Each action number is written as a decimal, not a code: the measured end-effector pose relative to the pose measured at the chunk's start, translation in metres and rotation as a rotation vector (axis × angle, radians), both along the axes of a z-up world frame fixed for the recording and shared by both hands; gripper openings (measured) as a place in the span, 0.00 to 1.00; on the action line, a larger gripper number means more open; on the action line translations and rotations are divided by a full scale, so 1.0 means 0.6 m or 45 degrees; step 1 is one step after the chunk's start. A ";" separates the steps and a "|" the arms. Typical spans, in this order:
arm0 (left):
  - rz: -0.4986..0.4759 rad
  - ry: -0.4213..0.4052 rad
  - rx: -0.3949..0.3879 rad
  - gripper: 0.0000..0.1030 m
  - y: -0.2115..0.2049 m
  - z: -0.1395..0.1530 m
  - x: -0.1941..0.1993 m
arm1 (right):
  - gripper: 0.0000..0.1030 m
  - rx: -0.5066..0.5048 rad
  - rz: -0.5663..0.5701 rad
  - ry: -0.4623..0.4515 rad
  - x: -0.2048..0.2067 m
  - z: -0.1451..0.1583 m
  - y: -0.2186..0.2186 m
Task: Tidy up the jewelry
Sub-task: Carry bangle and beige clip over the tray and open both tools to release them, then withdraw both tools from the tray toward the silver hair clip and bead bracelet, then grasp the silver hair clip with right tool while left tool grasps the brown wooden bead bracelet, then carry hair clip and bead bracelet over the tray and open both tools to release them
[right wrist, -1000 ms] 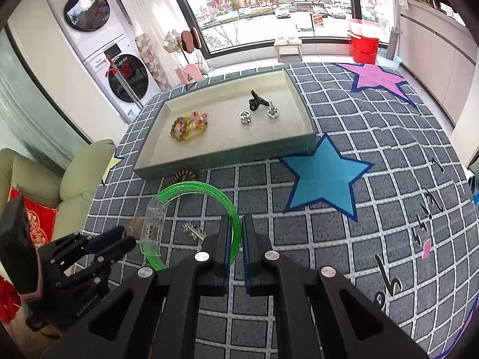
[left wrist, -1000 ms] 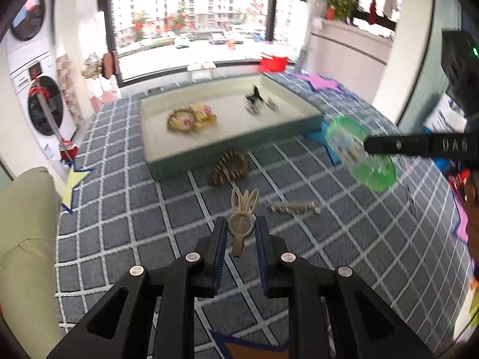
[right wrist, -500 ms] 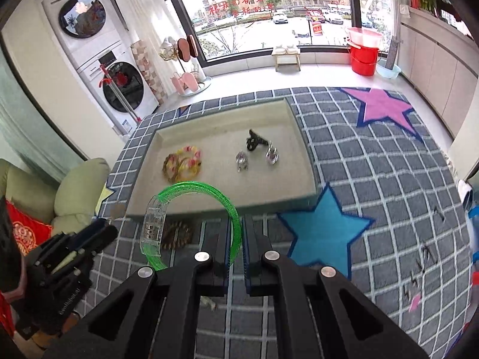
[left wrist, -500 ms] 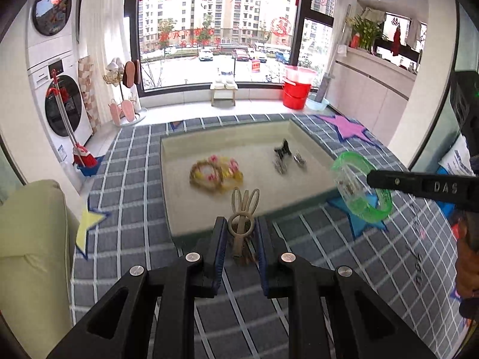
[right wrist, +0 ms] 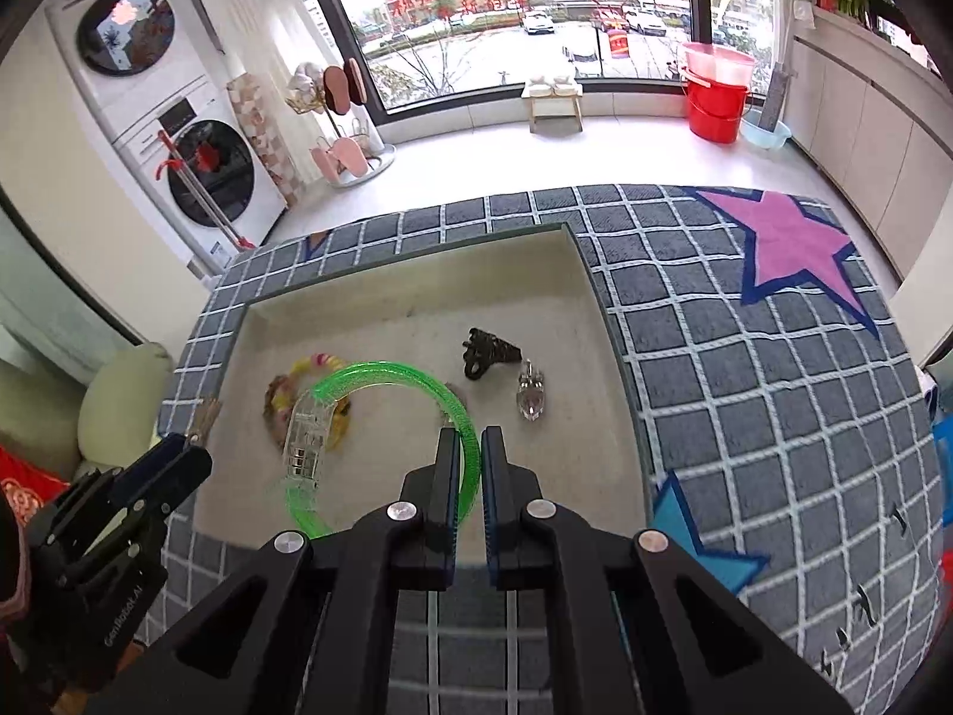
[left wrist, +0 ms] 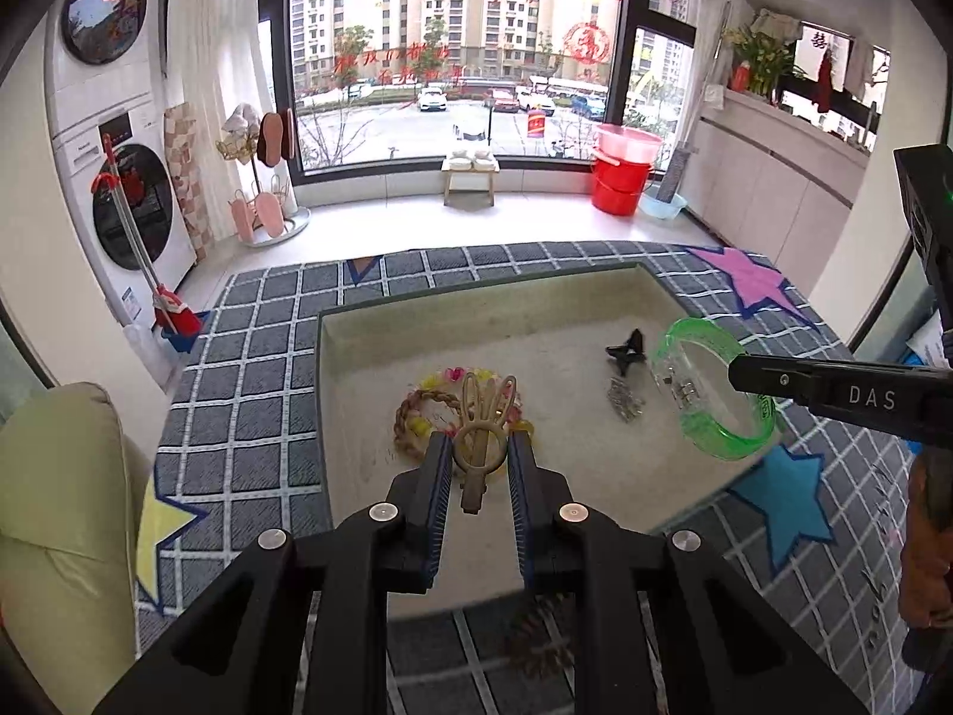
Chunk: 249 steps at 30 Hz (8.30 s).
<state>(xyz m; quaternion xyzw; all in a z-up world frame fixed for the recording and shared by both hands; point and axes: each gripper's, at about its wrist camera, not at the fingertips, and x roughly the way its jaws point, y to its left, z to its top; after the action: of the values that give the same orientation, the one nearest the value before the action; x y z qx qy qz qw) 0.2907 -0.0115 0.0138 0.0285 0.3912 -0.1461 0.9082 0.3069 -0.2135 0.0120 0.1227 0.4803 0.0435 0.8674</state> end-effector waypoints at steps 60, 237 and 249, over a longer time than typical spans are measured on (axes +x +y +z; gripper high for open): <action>0.069 0.039 0.120 0.83 -0.040 -0.061 0.053 | 0.64 0.077 -0.064 0.001 -0.004 -0.053 -0.030; 0.111 0.061 -0.004 0.37 -0.002 -0.053 0.050 | 0.11 -0.033 0.016 -0.096 0.039 -0.039 -0.031; 0.128 0.058 0.128 0.53 -0.016 -0.084 0.048 | 0.12 -0.049 0.030 -0.017 0.043 -0.091 -0.027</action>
<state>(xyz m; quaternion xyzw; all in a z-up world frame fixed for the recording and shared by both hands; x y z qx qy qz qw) 0.3195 -0.0208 -0.0366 0.0510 0.4196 -0.0811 0.9026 0.3325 -0.2295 -0.0428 0.1001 0.4768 0.0451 0.8721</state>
